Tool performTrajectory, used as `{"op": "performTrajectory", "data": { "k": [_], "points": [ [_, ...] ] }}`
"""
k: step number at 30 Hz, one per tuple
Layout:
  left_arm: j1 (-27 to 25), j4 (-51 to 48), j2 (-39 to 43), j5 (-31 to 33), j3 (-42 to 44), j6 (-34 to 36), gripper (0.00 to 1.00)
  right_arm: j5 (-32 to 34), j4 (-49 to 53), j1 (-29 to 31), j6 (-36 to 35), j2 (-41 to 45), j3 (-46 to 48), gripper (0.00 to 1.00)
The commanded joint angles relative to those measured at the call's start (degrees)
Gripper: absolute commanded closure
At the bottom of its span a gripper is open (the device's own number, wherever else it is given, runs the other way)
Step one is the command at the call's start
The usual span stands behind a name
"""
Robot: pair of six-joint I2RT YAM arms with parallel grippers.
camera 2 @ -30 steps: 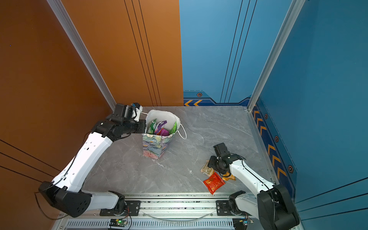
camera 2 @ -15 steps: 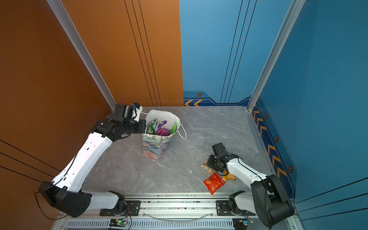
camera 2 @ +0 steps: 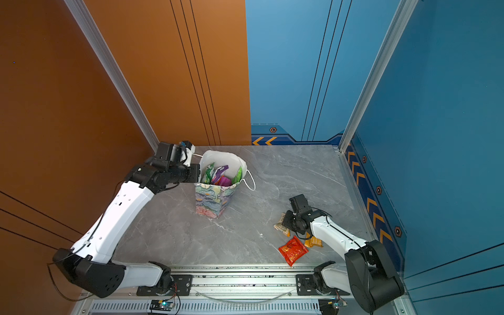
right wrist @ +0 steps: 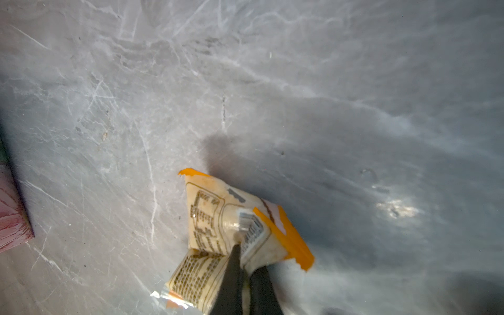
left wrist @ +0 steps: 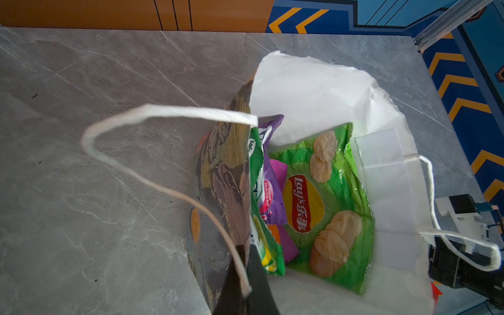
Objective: Place the snacks into the paper bag
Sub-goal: 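Close the right gripper on the tan snack packet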
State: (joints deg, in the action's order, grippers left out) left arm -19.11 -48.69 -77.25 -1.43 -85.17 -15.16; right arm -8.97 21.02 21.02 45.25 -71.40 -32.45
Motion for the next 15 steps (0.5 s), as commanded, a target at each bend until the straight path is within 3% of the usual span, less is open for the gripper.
{"op": "performTrajectory", "data": {
  "k": [1,15],
  "points": [
    [0.3,1.9,1.2,0.1,-0.4,1.0,0.96,1.1,3.4,0.3,-0.4,1.3,-2.5,0.94],
    [0.3,1.9,1.3,0.0,-0.4,1.1,0.96,2.4,8.8,0.1,-1.9,4.7,-11.0,0.95]
  ]
}}
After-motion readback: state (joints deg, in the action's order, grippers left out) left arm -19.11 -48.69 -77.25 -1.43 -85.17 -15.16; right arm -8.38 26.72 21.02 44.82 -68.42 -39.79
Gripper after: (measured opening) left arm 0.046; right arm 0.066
